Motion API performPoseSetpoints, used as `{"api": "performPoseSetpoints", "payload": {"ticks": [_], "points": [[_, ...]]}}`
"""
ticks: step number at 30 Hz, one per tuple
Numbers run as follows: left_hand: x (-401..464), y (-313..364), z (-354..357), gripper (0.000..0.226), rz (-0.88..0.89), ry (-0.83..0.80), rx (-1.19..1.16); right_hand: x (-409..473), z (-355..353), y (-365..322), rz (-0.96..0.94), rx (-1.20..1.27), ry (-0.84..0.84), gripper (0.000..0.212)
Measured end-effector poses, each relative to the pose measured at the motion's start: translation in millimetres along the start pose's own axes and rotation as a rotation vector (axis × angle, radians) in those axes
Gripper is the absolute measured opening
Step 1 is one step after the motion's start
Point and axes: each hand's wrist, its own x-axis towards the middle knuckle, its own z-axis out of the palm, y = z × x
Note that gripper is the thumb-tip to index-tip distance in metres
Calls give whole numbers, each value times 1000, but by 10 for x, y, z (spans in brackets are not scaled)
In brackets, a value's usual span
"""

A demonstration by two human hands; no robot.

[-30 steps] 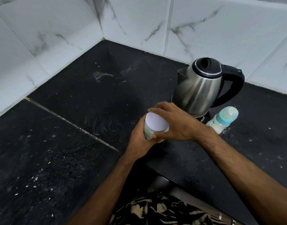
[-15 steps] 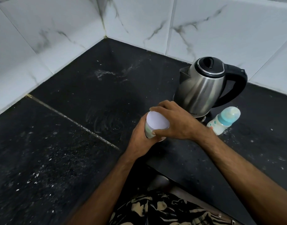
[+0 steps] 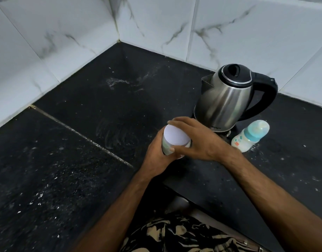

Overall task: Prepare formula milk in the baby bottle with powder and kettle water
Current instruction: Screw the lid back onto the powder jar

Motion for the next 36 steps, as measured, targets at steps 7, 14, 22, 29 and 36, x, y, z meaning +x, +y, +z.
{"api": "performPoseSetpoints", "payload": {"ticks": [7,14,22,29,36], "points": [[7,-81,-15,84,25,7,11,53,-57,-39,241,-143,293,63],[26,-76,6,83,26,4,9,-2,89,27,14,10,57,71],[32,-128,-4,84,38,16,13,2,45,66,70,75,197,67],[30,-126,2,84,34,15,22,18,51,49,44,55,153,72],[37,-114,23,88,14,2,15,73,-40,6,37,67,-54,79]]}}
